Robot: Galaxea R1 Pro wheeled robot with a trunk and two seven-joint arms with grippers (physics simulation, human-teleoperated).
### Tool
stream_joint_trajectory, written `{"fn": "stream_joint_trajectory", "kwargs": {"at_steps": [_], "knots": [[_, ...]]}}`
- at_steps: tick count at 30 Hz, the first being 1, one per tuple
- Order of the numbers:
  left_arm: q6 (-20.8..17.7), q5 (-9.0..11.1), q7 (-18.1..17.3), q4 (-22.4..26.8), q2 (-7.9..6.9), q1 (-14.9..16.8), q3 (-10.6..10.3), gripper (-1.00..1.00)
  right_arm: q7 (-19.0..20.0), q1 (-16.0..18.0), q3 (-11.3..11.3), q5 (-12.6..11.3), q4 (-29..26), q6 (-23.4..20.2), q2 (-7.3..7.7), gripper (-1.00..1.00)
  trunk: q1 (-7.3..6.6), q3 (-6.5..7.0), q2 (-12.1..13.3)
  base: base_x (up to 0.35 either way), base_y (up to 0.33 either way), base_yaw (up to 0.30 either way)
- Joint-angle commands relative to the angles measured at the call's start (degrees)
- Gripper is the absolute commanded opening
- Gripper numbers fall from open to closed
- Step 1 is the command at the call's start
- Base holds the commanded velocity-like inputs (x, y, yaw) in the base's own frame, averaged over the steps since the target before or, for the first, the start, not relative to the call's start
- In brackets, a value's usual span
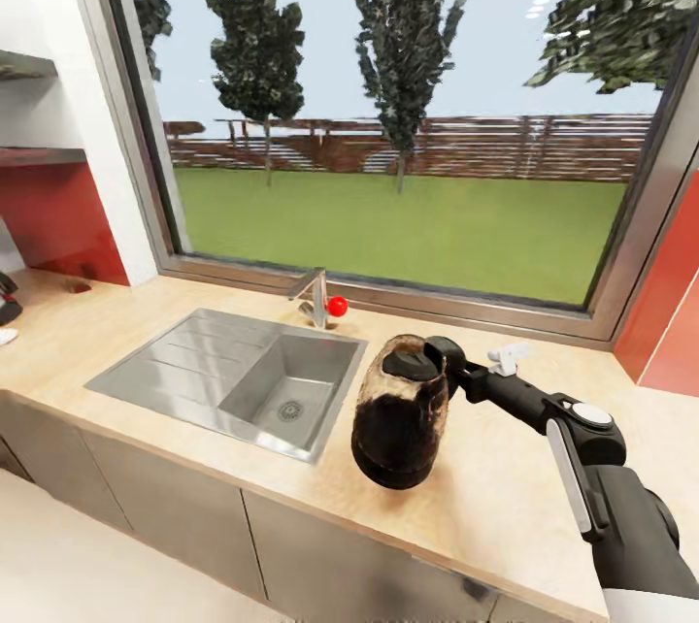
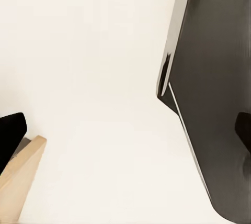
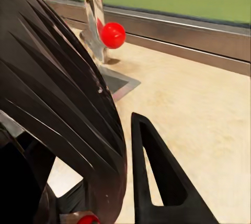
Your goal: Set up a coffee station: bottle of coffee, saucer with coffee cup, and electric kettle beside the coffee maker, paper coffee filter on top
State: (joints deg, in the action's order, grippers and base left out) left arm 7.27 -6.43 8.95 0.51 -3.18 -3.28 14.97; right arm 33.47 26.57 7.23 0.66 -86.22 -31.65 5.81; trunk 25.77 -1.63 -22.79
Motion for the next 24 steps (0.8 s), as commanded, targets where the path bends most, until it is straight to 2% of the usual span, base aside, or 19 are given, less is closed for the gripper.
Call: {"fn": "stream_joint_trajectory", "kwargs": {"at_steps": [1, 13, 24], "knots": [[0.1, -0.6, 0.1, 0.1, 0.01, 0.0, 0.4, 1.0, 0.4, 0.1, 0.1, -0.1, -0.1, -0.4, -0.01, -1.0, 0.02, -0.09, -0.1, -0.224, 0.237, 0.276], [0.1, -0.6, 0.2, 0.1, 0.01, 0.0, 0.4, 1.0, 0.4, 0.1, 0.1, -0.1, -0.1, -0.4, -0.01, -1.0, 0.02, 0.31, -0.1, -0.252, 0.221, 0.26], [0.1, -0.6, 0.2, 0.0, -0.06, 0.0, 0.4, 1.0, 0.4, 0.1, 0.1, -0.1, -0.2, -0.4, -0.01, -1.0, 0.02, 0.33, -0.1, -0.231, 0.211, 0.016]]}}
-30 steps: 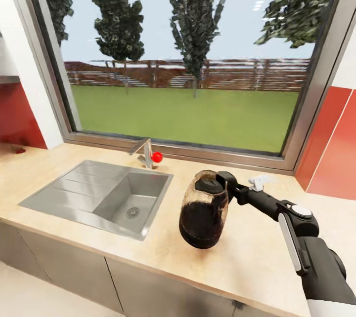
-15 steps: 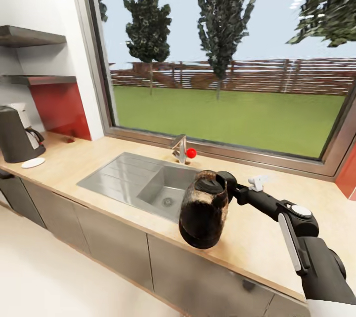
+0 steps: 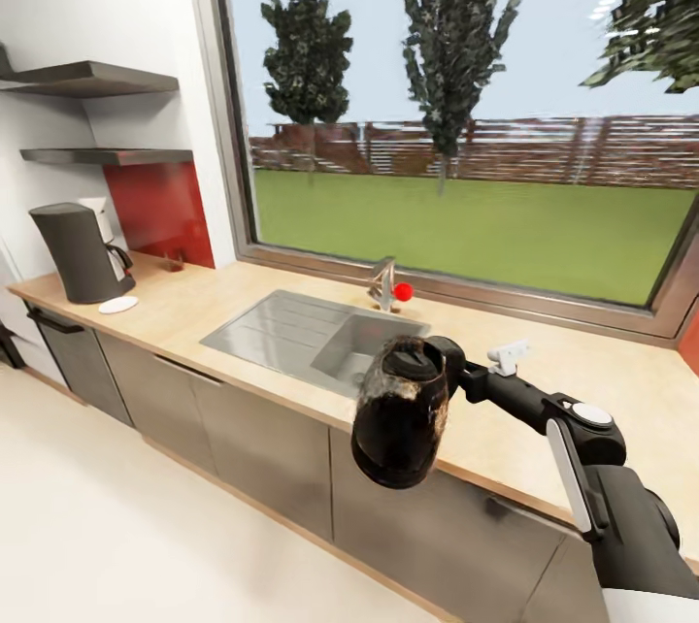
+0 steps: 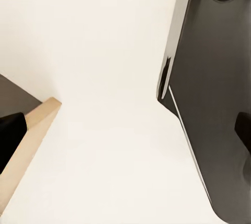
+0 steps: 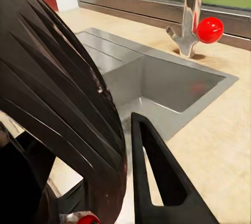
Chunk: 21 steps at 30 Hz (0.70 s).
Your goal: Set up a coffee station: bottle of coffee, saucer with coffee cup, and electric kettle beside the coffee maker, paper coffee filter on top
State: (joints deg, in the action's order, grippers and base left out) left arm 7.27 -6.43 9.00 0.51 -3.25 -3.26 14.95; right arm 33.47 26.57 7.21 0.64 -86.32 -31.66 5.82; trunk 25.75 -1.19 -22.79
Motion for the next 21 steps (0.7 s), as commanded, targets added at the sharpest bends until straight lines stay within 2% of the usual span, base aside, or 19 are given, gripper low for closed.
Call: {"fn": "stream_joint_trajectory", "kwargs": {"at_steps": [1, 10, 21], "knots": [[0.1, -0.6, 0.1, 0.1, 0.04, 0.0, 0.4, 1.0, 0.4, 0.1, 0.1, -0.1, -0.1, -0.4, -0.04, -1.0, 0.03, -0.12, -0.1, -0.068, 0.175, 0.041], [0.1, -0.6, 0.1, 0.0, 0.08, 0.1, 0.5, 1.0, 0.4, 0.1, 0.0, -0.1, 0.0, -0.4, -0.11, -1.0, 0.03, -0.12, -0.1, 0.038, 0.237, 0.236], [0.1, -0.6, 0.1, 0.1, 0.08, 0.1, 0.5, 1.0, 0.4, 0.1, 0.0, -0.1, 0.0, -0.4, -0.11, -1.0, 0.03, -0.12, -0.1, 0.012, 0.021, 0.276]]}}
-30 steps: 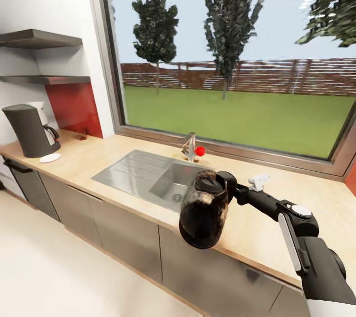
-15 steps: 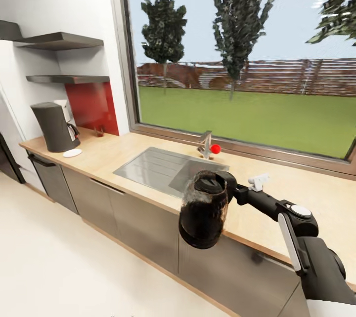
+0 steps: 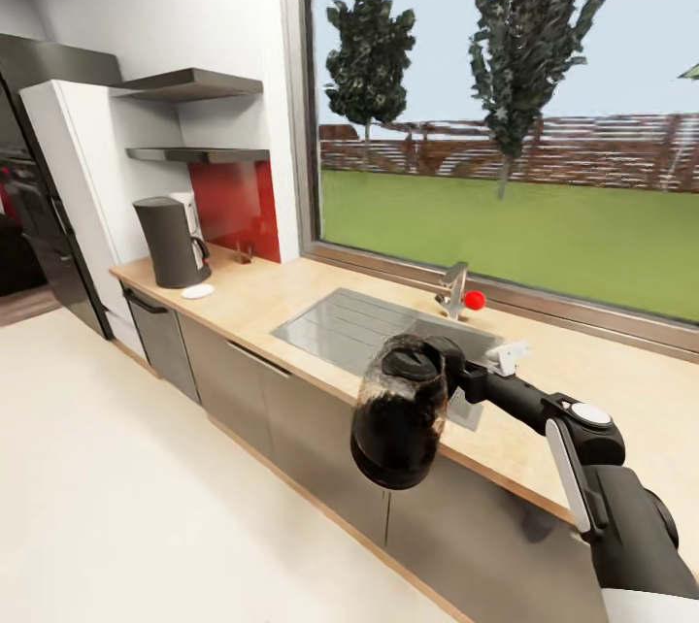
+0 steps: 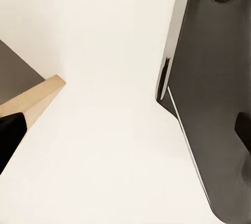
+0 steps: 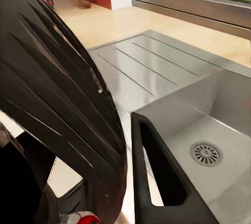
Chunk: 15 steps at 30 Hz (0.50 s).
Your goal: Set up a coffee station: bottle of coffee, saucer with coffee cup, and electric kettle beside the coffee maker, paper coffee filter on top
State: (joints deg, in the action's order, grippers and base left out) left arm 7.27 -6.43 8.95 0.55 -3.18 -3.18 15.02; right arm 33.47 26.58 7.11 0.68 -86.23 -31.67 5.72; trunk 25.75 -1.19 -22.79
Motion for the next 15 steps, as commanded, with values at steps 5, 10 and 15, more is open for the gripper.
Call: {"fn": "stream_joint_trajectory", "kwargs": {"at_steps": [5, 10, 15], "knots": [[0.1, -0.6, 0.2, 0.0, 0.01, 0.0, 0.4, 1.0, 0.4, 0.1, 0.1, -0.1, -0.1, -0.4, -0.01, -1.0, 0.03, -0.11, -0.1, 0.0, 0.0, 0.277], [-0.2, -0.6, 0.2, 0.0, -0.02, 0.1, 0.4, 1.0, 0.4, 0.1, 0.3, -0.1, -0.5, -0.3, 0.01, -1.0, 0.03, -0.14, -0.1, 0.0, 0.0, 0.223], [-0.5, -0.6, 0.2, -0.1, -0.18, 0.0, 0.5, 1.0, 0.5, 0.1, 0.0, -0.1, -0.3, 3.4, -0.01, -1.0, 0.03, -0.14, -0.1, 0.0, 0.0, 0.011]]}}
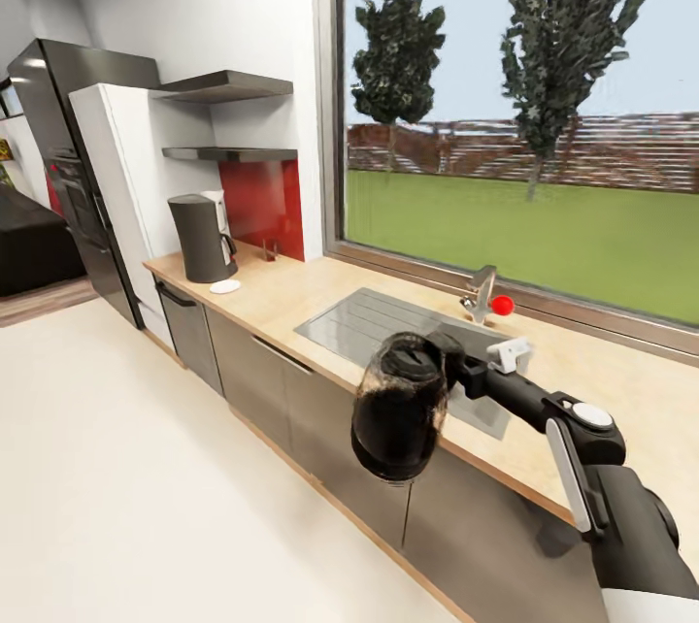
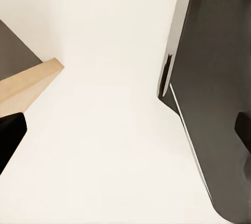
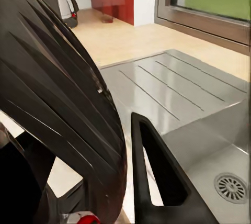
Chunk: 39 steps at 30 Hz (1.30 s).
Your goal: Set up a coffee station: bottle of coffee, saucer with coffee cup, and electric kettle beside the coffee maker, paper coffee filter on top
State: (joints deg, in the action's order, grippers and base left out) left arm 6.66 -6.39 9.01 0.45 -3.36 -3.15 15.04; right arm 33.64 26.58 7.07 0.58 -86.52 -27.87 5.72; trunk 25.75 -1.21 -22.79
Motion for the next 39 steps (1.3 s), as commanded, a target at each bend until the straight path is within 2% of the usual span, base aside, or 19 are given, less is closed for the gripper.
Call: {"fn": "stream_joint_trajectory", "kwargs": {"at_steps": [1, 7, 22, 35, 39], "knots": [[0.2, -0.6, 0.2, 0.0, -0.01, 0.0, 0.5, 1.0, 0.3, 0.1, -0.6, -0.1, -0.1, 0.1, -0.01, -1.0, 0.03, -0.12, -0.1, 0.0, 0.0, 0.0], [0.4, -0.5, 0.1, 0.1, 0.15, 0.0, 0.5, 1.0, 0.3, 0.1, -2.9, -0.1, -0.1, 0.6, -0.18, -1.0, 0.03, -0.12, -0.1, 0.062, 0.058, 0.0], [0.6, -0.5, 0.1, 0.2, 0.2, 0.1, 0.5, 1.0, 0.2, 0.1, -2.9, -0.1, -0.1, 0.5, -0.19, -1.0, 0.03, -0.12, -0.1, 0.132, 0.312, 0.01], [0.6, -0.5, 0.1, 0.2, 0.22, 0.1, 0.5, 1.0, 0.2, 0.1, -2.9, -0.1, -0.1, 0.6, -0.19, -1.0, 0.03, -0.12, -0.1, 0.224, 0.284, 0.244], [0.7, -0.5, 0.1, 0.2, 0.2, 0.1, 0.5, 1.0, 0.3, 0.1, -2.9, -0.1, -0.1, 0.6, -0.19, -1.0, 0.03, -0.12, -0.1, 0.258, 0.254, 0.088]]}}
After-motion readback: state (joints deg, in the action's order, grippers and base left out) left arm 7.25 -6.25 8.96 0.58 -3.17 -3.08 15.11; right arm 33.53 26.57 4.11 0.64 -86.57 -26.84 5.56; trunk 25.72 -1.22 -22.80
